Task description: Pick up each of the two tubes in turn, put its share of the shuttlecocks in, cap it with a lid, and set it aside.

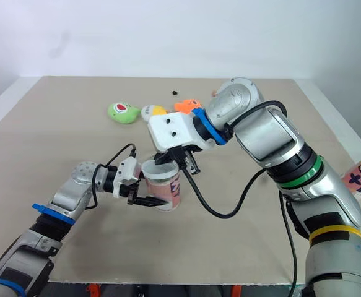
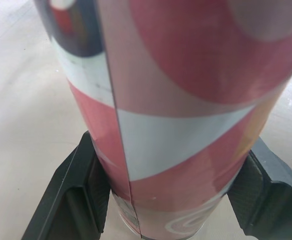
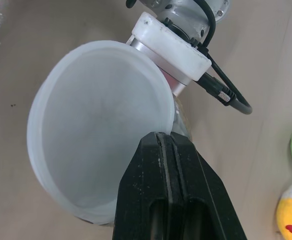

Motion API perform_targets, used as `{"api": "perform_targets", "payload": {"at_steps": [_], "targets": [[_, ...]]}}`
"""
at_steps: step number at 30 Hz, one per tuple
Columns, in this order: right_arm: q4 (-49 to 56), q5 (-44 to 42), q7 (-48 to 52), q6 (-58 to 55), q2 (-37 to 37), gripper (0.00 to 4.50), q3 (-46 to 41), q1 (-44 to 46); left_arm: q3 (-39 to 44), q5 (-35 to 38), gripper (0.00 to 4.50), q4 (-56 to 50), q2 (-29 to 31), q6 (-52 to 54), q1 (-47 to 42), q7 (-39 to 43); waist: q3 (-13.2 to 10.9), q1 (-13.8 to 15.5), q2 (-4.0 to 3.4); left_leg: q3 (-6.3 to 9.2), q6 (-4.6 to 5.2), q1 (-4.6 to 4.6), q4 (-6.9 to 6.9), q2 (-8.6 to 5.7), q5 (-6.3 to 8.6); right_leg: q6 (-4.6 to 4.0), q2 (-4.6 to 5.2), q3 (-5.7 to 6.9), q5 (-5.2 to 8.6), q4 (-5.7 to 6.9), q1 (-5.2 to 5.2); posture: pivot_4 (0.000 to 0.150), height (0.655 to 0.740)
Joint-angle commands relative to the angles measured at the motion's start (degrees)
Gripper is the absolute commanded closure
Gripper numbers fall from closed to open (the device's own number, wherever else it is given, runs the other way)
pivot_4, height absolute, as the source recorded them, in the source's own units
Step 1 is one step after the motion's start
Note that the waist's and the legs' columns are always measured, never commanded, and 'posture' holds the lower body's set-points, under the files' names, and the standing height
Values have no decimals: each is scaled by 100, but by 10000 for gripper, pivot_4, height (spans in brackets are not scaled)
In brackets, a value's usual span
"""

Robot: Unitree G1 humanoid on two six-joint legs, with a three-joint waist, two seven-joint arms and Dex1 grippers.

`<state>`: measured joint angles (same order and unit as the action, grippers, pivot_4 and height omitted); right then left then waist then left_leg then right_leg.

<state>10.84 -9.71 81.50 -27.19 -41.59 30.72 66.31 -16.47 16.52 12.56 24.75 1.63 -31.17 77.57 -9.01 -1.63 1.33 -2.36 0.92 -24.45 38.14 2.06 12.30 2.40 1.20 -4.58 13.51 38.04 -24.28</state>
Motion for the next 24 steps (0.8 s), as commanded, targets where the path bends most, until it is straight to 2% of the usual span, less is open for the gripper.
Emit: {"api": "perform_targets", "payload": {"at_steps": [1, 19, 24], "targets": [[218, 139, -46, -7, -68, 44230, -317, 149, -83, -178, 17461, 88, 55, 47, 37, 17, 0, 2, 0, 0, 0, -2, -3, -2, 0, -2, 1, 0, 1, 0, -2, 1500, 7400], [300, 298, -36, 16, -171, 44230, -602, 105, -58, -167, 17461, 93, 64, 130, 9, 30, 0, 3, 1, 1, -1, -1, -11, -18, 1, 2, 3, 3, 10, 0, -3, 1500, 7400], [298, 480, 95, 318, -355, 44230, -464, -102, -56, -171, 17461, 88, 59, 144, -2, 23, 0, 7, 1, 2, -1, -1, -11, -18, 1, 3, 3, 3, 12, 0, -3, 1500, 7400]]}}
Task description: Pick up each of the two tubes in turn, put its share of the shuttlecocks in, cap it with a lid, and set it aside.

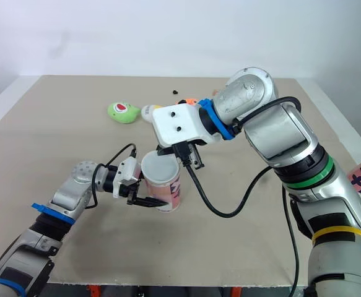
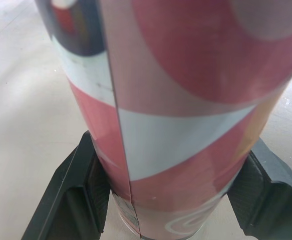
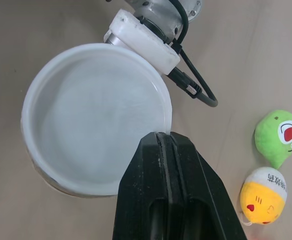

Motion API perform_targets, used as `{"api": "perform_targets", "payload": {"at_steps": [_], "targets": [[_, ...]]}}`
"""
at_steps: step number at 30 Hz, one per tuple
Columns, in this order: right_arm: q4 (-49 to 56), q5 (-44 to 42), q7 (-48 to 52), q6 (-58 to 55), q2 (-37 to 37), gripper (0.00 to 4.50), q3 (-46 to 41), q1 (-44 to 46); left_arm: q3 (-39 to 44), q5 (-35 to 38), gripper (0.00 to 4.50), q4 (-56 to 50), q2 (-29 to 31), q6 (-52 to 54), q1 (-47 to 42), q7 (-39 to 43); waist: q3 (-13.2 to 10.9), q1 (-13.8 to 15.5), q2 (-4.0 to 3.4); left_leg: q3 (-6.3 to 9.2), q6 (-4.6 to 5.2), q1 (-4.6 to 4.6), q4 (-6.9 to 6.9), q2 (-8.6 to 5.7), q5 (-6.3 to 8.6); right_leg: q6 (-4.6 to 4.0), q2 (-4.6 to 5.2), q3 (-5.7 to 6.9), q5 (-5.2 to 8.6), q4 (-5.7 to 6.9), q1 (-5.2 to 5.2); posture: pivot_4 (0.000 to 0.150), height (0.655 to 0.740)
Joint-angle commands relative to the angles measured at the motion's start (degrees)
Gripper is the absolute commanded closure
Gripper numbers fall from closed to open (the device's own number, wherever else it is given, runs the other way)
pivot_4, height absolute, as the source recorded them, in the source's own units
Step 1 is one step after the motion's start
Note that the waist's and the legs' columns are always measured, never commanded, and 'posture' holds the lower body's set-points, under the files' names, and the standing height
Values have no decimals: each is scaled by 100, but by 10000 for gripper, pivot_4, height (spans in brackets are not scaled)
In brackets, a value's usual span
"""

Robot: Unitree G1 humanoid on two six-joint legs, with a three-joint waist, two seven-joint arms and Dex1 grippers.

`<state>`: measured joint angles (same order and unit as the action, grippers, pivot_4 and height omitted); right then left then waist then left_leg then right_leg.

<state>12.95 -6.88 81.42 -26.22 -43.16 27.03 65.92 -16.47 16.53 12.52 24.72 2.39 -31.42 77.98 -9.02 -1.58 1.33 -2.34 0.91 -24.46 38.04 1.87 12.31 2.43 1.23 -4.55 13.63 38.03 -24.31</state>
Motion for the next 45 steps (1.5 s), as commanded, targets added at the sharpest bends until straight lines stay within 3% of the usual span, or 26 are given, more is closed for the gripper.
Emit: {"api": "perform_targets", "payload": {"at_steps": [1, 32, 40, 43, 45], "targets": [[77, 266, 134, 311, -236, 44230, -53, -100, -53, -170, 17461, 101, 64, 70, 16, -15, 0, 2, 0, 0, 0, 0, 0, -1, 0, 4, 1, 0, 2, 0, 0, 1500, 7400], [-264, 1851, 313, 2410, -184, 44230, 549, -444, -4, -148, 17461, -127, 172, 258, 128, -248, 10, 4, 8, -1, 0, 41, 0, 6, -1, 13, -4, -1, 6, 0, 29, 1500, 7400], [-265, 1669, 575, 2575, -12, 44230, 442, -485, 47, -133, 17461, -192, 206, 284, 167, -320, 15, -5, 15, -18, 0, 105, -27, 25, 0, 6, -2, -9, 8, 0, 42, 1500, 7400], [-311, 1480, 669, 2489, 82, 34986, 385, -478, 66, -126, 17461, -179, 219, 288, 160, -338, 17, -6, 19, -23, 0, 114, -42, 27, 0, -3, -3, -12, 13, 0, 43, 1500, 7400], [-342, 1378, 746, 2414, 131, 26055, 363, -478, 79, -118, 17461, -199, 235, 296, 177, -339, 18, -2, 19, -29, 0, 116, -48, 33, 0, -8, -7, -14, 15, 0, 44, 1500, 7400]]}}
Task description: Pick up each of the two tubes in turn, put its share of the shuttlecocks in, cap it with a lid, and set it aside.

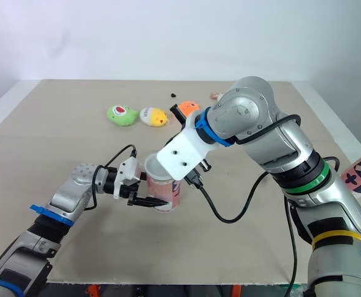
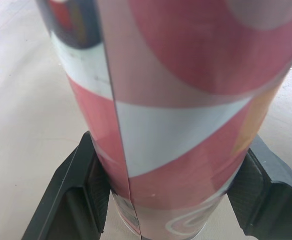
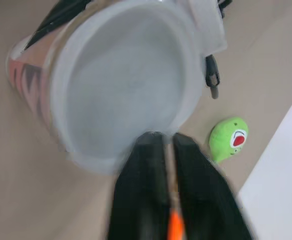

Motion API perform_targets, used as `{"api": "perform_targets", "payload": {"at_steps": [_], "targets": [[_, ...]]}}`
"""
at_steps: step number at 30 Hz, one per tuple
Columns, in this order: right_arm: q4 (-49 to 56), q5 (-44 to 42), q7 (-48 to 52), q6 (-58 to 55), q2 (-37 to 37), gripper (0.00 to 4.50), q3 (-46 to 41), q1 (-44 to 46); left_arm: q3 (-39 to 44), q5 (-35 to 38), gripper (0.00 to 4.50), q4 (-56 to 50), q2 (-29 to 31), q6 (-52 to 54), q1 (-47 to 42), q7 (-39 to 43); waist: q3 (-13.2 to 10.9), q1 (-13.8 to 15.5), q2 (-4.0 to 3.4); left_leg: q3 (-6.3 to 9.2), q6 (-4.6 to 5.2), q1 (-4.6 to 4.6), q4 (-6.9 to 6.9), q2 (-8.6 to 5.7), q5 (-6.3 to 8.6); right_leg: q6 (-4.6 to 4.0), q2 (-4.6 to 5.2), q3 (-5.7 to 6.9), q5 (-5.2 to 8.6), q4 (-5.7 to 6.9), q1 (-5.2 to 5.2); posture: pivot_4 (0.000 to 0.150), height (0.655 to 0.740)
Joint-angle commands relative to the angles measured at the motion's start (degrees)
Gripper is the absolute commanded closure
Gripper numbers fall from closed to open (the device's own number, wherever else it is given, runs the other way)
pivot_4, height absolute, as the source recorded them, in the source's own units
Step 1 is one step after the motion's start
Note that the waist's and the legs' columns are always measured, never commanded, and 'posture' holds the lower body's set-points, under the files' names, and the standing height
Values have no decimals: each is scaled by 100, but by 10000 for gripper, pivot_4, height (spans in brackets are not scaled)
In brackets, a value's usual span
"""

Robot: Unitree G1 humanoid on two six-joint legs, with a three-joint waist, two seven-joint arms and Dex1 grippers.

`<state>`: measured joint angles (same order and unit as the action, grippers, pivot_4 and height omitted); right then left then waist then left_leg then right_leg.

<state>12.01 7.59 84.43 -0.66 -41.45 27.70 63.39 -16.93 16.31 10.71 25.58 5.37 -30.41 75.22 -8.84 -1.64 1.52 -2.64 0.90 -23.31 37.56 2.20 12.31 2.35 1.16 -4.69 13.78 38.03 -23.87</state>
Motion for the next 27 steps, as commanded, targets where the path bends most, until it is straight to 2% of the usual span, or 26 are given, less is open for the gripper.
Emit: {"api": "perform_targets", "payload": {"at_steps": [1, 3, 6, 13, 17, 23, 27], "targets": [[-255, -105, 456, -198, -12, 21325, 268, -234, 129, -91, 17461, -34, 155, 5, 87, -67, 1, 5, 2, 0, 0, -1, -5, 0, 0, -3, 0, 1, 2, 0, 10, 1500, 7400], [-254, -170, 462, -340, 31, 12019, 213, -243, 136, -85, 17461, -61, 163, 18, 106, -75, 3, 4, 5, -1, 0, 0, -7, 2, 0, -10, 0, 2, 6, 0, 20, 1500, 7400], [-387, -238, 399, -553, 98, 434, 72, -135, 137, -74, 17461, -103, 166, 39, 141, -79, 5, 5, 7, -1, -4, 1, -15, 2, 3, -21, 2, 4, 12, 0, 20, 1500, 7400], [-542, -497, 314, -1040, 193, 168, -256, 86, 108, -57, 17461, -160, 164, 62, 171, -68, 4, 3, 8, 1, -9, 0, -19, 2, 6, -26, 2, 7, 18, -1, 20, 1500, 7400], [-454, -1172, 363, -1814, 307, 168, -559, 90, 86, -62, 17461, -143, 135, 67, 136, -66, 1, 4, 8, 2, -10, -5, -22, 2, 6, -28, 3, 7, 18, -1, 14, 1500, 7400], [-445, -1932, 183, -2871, 420, 168, -947, 170, 59, -55, 17461, -111, 102, 86, 90, -49, -1, 7, 6, 5, -10, -56, -22, -4, 6, -41, 6, 9, 10, 0, -29, 1500, 7400], [-717, -2099, 39, -3080, 376, 168, -1063, 214, 51, -50, 17461, -124, 100, 102, 90, -51, -2, 15, 6, 16, -9, -88, -13, -9, 6, -37, 9, 20, 8, 0, -46, 1500, 7400]]}}
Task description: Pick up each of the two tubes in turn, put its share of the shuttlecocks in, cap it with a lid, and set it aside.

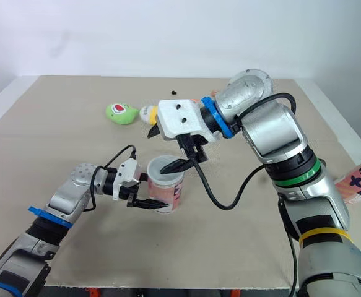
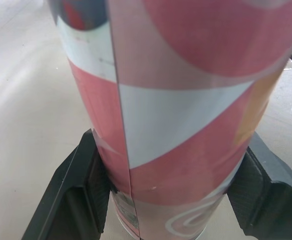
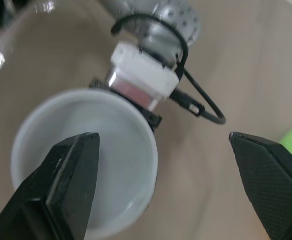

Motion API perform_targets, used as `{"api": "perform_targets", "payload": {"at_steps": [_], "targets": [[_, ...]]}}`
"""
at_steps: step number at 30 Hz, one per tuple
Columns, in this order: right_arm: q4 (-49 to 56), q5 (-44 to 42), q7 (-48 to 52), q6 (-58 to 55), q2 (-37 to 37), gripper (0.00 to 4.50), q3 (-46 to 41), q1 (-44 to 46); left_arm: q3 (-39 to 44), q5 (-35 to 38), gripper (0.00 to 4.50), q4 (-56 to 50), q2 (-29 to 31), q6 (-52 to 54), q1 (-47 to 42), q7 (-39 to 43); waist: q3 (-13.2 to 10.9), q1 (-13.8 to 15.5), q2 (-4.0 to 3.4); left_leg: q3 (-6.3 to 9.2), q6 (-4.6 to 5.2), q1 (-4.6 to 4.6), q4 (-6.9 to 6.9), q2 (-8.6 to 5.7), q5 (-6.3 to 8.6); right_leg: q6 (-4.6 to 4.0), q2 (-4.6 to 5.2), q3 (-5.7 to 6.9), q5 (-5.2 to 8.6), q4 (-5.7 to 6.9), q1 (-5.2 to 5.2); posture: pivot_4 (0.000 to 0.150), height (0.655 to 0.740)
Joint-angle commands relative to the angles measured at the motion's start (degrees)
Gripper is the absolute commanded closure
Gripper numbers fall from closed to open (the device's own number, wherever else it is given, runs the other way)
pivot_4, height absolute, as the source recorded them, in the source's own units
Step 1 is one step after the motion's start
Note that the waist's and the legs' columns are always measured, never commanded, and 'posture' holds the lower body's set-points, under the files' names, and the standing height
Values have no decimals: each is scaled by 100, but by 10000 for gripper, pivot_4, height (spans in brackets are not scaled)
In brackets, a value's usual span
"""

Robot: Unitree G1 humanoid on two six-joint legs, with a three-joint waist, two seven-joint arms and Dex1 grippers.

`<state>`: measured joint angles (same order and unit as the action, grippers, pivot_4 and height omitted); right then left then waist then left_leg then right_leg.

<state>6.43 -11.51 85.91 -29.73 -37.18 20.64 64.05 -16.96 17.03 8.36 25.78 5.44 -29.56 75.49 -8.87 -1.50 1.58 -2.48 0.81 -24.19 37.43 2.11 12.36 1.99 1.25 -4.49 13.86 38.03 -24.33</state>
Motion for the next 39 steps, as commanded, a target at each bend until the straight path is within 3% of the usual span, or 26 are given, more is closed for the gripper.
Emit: {"api": "perform_targets", "payload": {"at_steps": [1, 6, 7, 11, 15, 17, 29, 39], "targets": [[-281, -261, -132, -219, -49, 168, -438, 188, 52, -122, 17461, 113, 77, 101, -1, -77, 0, 0, 0, 1, 0, -1, 0, -2, 0, 1, 1, 1, 0, 0, 0, 1500, 7400], [-769, -446, -242, -342, -80, 168, -730, 424, 42, -110, 17461, 74, 78, 142, 11, -76, -6, -1, -8, 1, 0, -1, 0, -10, 0, 1, -1, 3, 0, 0, 0, 1500, 7400], [-848, -484, -249, -368, -100, 2777, -785, 467, 41, -110, 17461, 75, 75, 148, 10, -78, -7, -1, -8, 3, 0, -2, 0, -13, 0, 1, -1, 5, 0, 0, 0, 1500, 7400], [-890, -600, -105, -397, -353, 17692, -904, 405, 50, -100, 17461, 30, 78, 180, 40, -101, -7, 0, -7, 8, 0, -5, -1, -16, 0, 2, 0, 10, 3, 0, 1, 1500, 7400], [-706, -745, 51, -489, -581, 37843, -897, 177, 57, -93, 17461, -8, 84, 213, 65, -124, -9, 0, -6, 10, 0, -8, -2, -22, 0, 8, 4, 13, 6, 0, 1, 1500, 7400], [-578, -803, 110, -511, -663, 44394, -870, 39, 60, -86, 17461, -14, 84, 224, 69, -130, -9, 1, -6, 13, 0, -8, -2, -23, 0, 10, 4, 14, 5, 0, 1, 1500, 7400], [-10, -703, 536, -402, -868, 44394, -125, -217, 58, -97, 17461, 53, 56, 171, 75, -160, -12, 0, -10, 21, 0, -9, 1, -23, 0, 29, 3, 17, -5, 0, 1, 1500, 7400], [-13, -1520, 659, -50, -1140, 44394, 855, 417, 59, -122, 17461, 57, 8, 111, 135, -245, -13, 1, -11, 25, 0, -9, 2, -24, 0, 9, 7, 20, 7, 0, 3, 1500, 7400]]}}
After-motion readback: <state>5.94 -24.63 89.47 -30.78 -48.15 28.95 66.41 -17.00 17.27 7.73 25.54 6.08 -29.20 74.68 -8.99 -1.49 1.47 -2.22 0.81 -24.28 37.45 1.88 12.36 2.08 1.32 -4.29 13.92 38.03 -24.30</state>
